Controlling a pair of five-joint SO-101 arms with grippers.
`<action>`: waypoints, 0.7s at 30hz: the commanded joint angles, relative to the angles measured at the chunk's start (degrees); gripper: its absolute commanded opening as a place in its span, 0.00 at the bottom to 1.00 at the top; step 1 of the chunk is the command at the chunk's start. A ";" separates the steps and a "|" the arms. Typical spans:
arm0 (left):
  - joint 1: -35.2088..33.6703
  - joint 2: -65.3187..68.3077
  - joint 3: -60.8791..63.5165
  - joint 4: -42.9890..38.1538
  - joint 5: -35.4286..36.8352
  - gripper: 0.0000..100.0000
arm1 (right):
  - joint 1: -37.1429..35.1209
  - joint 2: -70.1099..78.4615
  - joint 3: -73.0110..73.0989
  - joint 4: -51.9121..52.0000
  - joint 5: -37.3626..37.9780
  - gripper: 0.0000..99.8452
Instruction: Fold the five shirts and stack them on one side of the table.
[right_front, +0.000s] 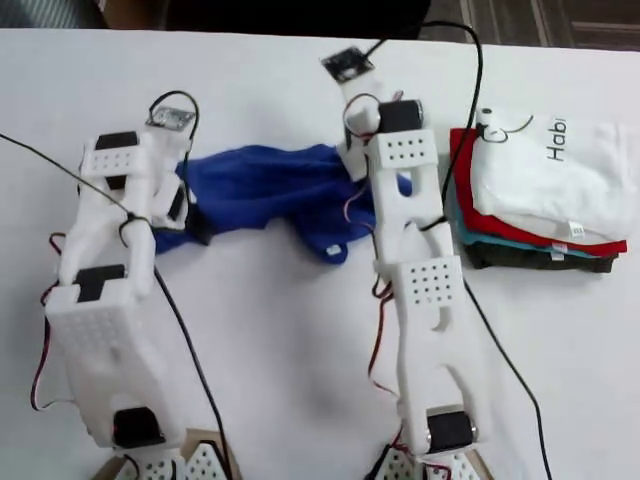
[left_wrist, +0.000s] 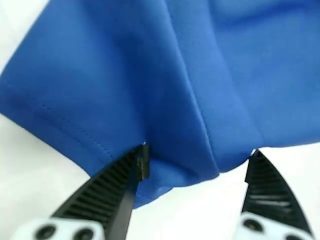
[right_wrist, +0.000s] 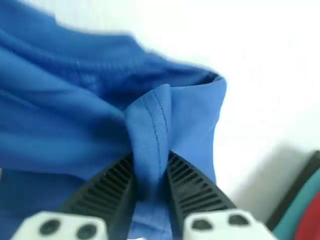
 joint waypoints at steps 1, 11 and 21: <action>-2.29 -0.79 -0.22 0.79 0.35 0.32 | -2.51 -6.02 -6.51 0.92 0.44 0.02; -0.79 -1.67 -1.27 9.93 -7.38 0.32 | -11.65 -28.88 1.23 0.84 0.53 0.02; 18.46 -22.33 -0.66 18.99 -14.24 0.30 | -4.97 -33.10 7.12 -0.84 0.53 0.02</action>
